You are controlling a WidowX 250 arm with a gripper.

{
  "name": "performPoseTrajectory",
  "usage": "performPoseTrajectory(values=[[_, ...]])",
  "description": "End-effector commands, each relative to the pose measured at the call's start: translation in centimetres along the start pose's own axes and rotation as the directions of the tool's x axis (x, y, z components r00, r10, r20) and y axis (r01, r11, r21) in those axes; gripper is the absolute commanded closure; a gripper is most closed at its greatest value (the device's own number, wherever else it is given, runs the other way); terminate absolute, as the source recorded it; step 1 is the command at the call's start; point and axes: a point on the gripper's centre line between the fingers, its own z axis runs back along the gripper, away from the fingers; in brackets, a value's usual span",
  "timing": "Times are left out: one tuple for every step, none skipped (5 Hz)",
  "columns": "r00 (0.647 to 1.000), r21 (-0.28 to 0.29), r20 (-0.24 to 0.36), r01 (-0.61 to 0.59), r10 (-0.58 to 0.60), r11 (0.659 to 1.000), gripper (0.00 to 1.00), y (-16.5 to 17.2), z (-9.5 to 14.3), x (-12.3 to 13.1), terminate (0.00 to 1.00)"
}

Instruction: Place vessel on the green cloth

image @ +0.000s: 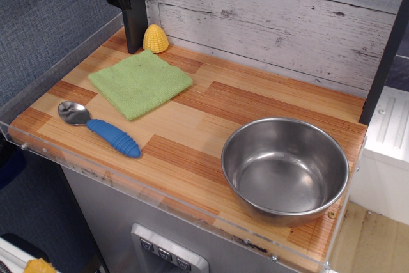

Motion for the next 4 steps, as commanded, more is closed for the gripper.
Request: performPoseTrajectory(values=[[1.000,0.000,0.000,0.000,0.000,1.000,0.00,0.0,0.0,0.0,0.00],[0.991,-0.042,-0.063,0.114,-0.117,0.993,0.00,0.0,0.5,-2.0,0.00],[0.960,-0.094,-0.102,0.250,-0.259,0.964,0.00,0.5,0.9,-3.7,0.00],[0.895,-0.172,-0.144,0.397,-0.422,0.901,0.00,1.5,1.5,-5.5,0.00]])
